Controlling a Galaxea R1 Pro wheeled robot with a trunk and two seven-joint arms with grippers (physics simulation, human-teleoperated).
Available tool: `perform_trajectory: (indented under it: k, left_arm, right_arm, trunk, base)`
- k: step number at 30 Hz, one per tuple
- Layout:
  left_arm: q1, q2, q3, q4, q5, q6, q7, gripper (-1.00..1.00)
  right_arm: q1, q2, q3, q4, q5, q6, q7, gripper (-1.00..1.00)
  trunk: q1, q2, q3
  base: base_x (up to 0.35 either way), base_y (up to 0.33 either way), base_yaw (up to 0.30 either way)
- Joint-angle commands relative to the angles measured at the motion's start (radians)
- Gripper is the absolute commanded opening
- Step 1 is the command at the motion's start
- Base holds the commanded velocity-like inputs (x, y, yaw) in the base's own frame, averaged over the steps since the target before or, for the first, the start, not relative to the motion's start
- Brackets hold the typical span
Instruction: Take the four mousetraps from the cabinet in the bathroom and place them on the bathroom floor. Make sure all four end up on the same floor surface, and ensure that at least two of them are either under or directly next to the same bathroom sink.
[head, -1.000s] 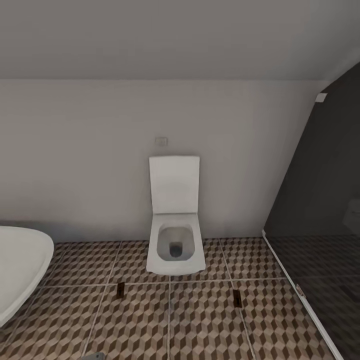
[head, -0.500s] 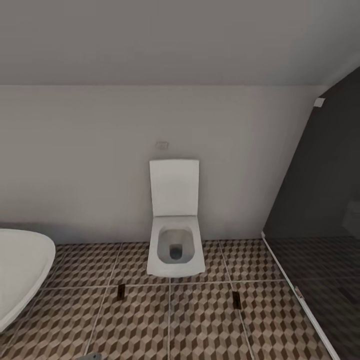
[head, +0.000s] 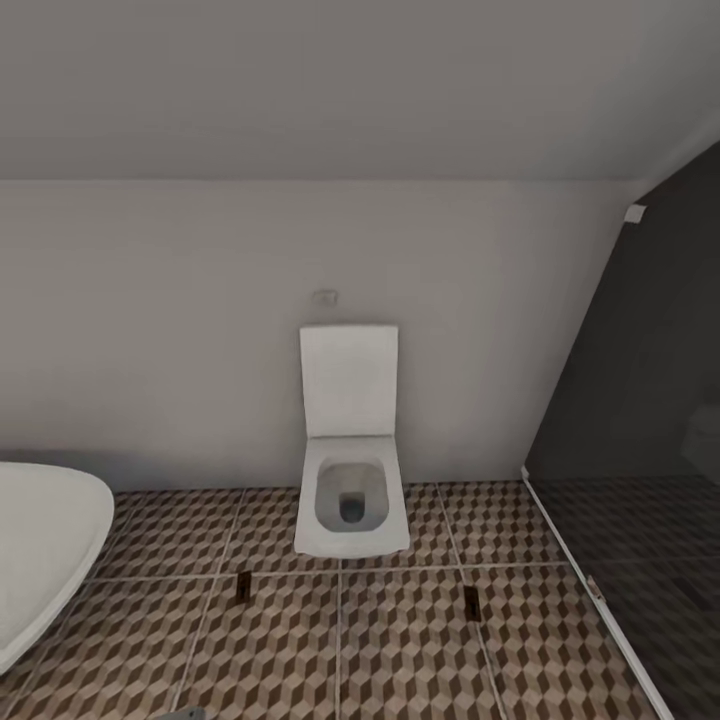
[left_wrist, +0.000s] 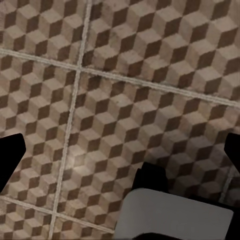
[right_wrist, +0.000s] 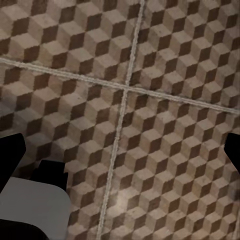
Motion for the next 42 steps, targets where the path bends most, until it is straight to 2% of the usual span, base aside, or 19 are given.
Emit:
perform_trajectory:
  k: [1,15,42]
  left_arm:
    - [0.000,0.001,-0.008,-0.004,0.005,0.002,0.008,1.00]
    - [0.023,-0.002,-0.009,-0.005,0.005,0.001,0.011,1.00]
    - [0.026,0.000,-0.008,0.002,0.005,-0.007,0.014,1.00]
  right_arm:
    - [-0.001,0.001,0.008,0.002,-0.005,-0.004,-0.001,1.00]
    - [-0.001,0.001,0.008,0.002,-0.005,-0.004,-0.001,1.00]
    - [-0.001,0.001,0.008,0.002,-0.005,-0.004,-0.001,1.00]
  trunk:
    - [-0.004,0.007,0.002]
    - [-0.058,0.105,0.046]
    - [-0.161,0.294,0.131]
  base:
    - [0.000,0.000,0.000]
    - [0.000,0.000,0.000]
    - [0.000,0.000,0.000]
